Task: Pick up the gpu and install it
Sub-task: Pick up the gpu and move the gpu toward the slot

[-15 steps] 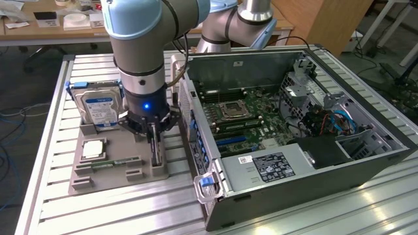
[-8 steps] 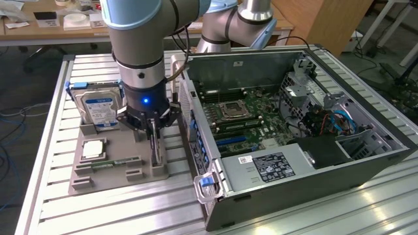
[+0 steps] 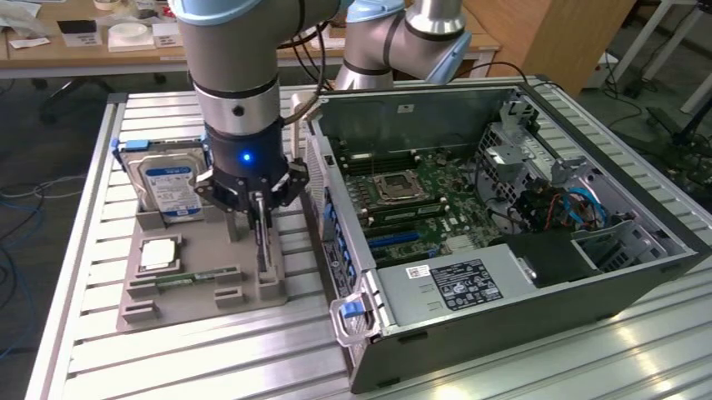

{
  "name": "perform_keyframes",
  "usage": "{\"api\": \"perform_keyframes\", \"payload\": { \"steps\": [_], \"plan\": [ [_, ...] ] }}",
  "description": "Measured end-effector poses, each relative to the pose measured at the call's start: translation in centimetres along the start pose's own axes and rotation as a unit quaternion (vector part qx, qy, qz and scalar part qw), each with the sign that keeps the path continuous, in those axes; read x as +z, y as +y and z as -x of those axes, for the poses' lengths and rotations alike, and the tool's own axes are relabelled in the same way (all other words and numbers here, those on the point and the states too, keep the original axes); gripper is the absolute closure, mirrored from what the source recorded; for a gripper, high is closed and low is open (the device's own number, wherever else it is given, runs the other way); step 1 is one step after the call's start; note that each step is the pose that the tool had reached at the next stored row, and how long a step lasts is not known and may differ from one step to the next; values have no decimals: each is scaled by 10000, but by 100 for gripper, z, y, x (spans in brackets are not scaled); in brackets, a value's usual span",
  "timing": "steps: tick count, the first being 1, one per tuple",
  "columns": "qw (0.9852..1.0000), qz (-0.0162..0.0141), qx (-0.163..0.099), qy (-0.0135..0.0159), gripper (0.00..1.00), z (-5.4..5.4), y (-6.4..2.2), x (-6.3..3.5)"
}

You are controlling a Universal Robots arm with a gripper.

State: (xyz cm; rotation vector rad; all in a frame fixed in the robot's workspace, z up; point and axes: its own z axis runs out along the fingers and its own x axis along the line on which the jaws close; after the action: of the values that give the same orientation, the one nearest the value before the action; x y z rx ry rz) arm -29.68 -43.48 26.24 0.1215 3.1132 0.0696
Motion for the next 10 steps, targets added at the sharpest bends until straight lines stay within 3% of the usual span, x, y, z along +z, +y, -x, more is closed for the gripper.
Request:
{"api": "perform_keyframes", "payload": {
  "steps": [10],
  "plan": [
    [10000,0,0,0,73,5,9,-211]
  ]
}}
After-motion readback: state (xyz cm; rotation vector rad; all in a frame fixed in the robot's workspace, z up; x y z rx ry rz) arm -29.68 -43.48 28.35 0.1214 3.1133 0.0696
